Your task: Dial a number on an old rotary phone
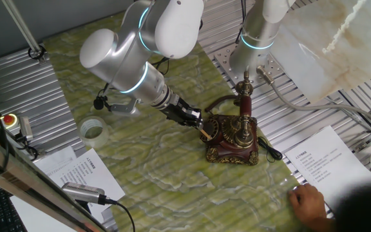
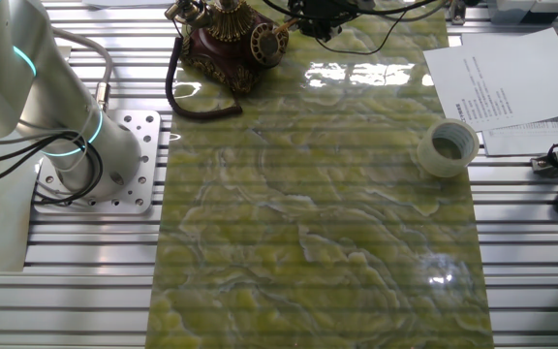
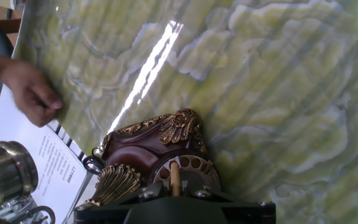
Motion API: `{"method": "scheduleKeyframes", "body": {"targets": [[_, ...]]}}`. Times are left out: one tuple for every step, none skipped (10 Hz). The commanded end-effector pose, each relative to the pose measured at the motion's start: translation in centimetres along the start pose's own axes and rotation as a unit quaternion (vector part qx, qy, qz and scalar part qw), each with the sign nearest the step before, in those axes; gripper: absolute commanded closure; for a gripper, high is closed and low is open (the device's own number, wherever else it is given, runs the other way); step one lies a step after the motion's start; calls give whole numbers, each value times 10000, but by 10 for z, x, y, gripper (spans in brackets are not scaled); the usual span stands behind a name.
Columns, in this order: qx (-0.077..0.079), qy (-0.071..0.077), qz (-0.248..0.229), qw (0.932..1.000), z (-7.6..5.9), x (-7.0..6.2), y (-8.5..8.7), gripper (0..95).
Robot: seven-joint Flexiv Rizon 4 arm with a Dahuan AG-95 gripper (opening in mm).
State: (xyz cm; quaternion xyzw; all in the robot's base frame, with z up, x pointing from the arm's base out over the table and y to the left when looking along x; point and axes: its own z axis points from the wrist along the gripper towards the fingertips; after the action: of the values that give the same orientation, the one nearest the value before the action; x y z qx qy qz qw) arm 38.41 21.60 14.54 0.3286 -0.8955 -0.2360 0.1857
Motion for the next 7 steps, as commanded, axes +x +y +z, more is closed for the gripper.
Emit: {"method": "scheduleKeyframes", "body": {"targets": [[4,-37,-31,10000,0,0,0,950],[17,-39,-23,10000,0,0,0,950],[13,-46,-26,10000,0,0,0,950],[9,-44,-30,10000,0,0,0,950],[7,-42,-27,10000,0,0,0,950],[7,-42,-18,10000,0,0,0,950],[7,-39,-12,10000,0,0,0,950]]}}
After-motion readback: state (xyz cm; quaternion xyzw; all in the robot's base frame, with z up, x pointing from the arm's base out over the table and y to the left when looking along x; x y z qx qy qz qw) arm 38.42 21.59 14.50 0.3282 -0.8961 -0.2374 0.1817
